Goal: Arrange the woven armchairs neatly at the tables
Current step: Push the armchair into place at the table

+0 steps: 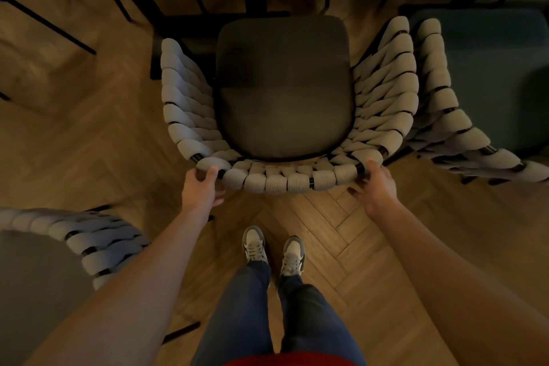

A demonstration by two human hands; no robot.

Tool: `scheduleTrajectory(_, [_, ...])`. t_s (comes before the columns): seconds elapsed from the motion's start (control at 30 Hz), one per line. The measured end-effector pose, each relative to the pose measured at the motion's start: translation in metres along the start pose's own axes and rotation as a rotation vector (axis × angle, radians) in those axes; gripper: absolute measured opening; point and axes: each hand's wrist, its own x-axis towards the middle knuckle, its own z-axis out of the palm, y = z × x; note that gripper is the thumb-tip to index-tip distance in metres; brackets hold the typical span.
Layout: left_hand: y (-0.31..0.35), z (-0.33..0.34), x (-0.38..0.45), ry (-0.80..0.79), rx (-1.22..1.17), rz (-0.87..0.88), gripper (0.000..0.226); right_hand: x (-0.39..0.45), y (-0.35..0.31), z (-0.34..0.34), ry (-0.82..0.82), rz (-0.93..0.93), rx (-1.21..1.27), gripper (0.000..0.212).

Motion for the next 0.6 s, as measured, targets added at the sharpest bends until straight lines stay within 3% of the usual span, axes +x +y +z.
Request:
scheduleTrajectory(0.17, [-0.025,-0.001,-0.031,-0.061,0.021,-0.018,0.027,-0.017,0.036,-0.009,-0.074,-0.003,-0.042,0.026])
scheduleTrajectory(0.27, [-0.043,0.001,-0.051,-0.096,0.016,-0.036,0.019,-0.024,0.057,-0.014,-0.143,0.035,-0.146,0.037])
scheduleTrajectory(0.6, [-0.140,-0.057,-0.090,0.016,-0.264,-0.237,0.023,-0.078,0.111,0.019,-0.417,0.055,-0.585,0.036])
